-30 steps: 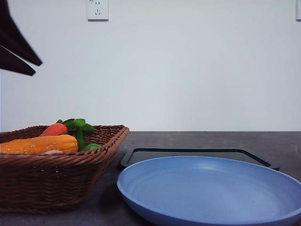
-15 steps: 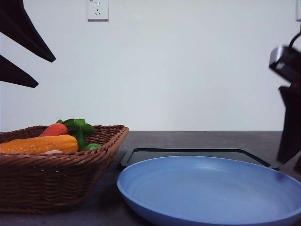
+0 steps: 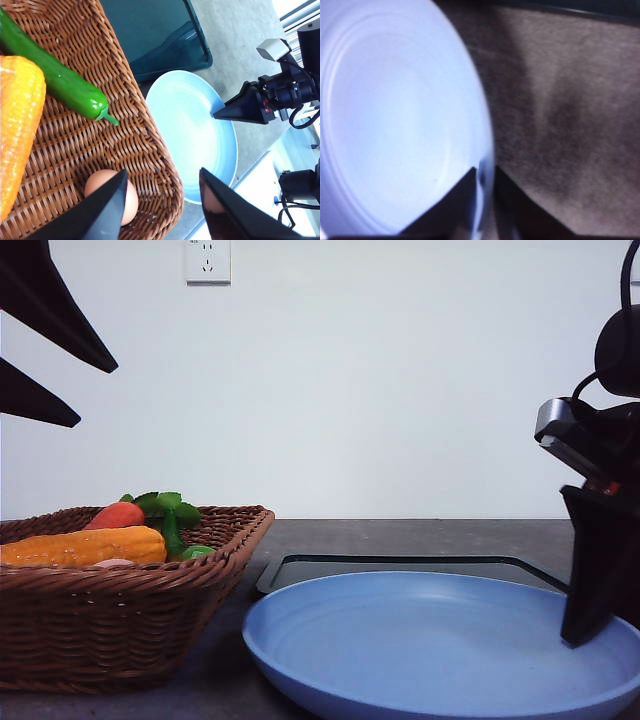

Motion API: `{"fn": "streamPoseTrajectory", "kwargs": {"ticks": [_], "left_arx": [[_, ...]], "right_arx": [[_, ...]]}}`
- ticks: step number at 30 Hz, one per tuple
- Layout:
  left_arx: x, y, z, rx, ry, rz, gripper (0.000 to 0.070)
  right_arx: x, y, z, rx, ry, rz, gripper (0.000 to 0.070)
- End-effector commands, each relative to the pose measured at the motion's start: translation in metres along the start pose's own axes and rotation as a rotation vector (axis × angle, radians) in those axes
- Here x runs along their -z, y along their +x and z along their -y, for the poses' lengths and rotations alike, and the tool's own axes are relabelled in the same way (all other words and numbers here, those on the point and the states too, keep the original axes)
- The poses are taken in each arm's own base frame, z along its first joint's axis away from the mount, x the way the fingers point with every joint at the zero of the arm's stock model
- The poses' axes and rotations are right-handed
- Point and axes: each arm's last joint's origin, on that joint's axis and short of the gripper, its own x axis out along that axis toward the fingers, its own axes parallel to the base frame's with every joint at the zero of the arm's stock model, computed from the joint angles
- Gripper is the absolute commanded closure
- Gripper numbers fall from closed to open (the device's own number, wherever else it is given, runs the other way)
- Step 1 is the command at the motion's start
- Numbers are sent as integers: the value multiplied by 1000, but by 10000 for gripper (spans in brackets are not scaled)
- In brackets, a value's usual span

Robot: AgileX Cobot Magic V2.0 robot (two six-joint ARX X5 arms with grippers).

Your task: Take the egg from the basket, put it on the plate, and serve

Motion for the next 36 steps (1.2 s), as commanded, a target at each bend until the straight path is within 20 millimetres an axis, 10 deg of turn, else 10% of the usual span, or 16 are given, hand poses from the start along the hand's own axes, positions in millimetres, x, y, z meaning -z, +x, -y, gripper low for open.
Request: {"fn": "streamPoseTrajectory", "kwargs": {"ticks": [1, 8, 21, 36], "left_arx": [[-5, -1, 3, 4, 22, 9, 406], [-2, 1, 6, 13, -43, -18, 258], [9, 37, 18, -267, -24, -115, 256], [8, 102, 18, -427, 15, -312, 257]], "right_arx": [[-1, 1, -1, -2, 3, 0, 700], [5, -22, -6, 0, 5, 56, 700], [29, -79, -15, 30, 1, 251, 700], [34, -88, -19, 32, -16, 304, 700]]}}
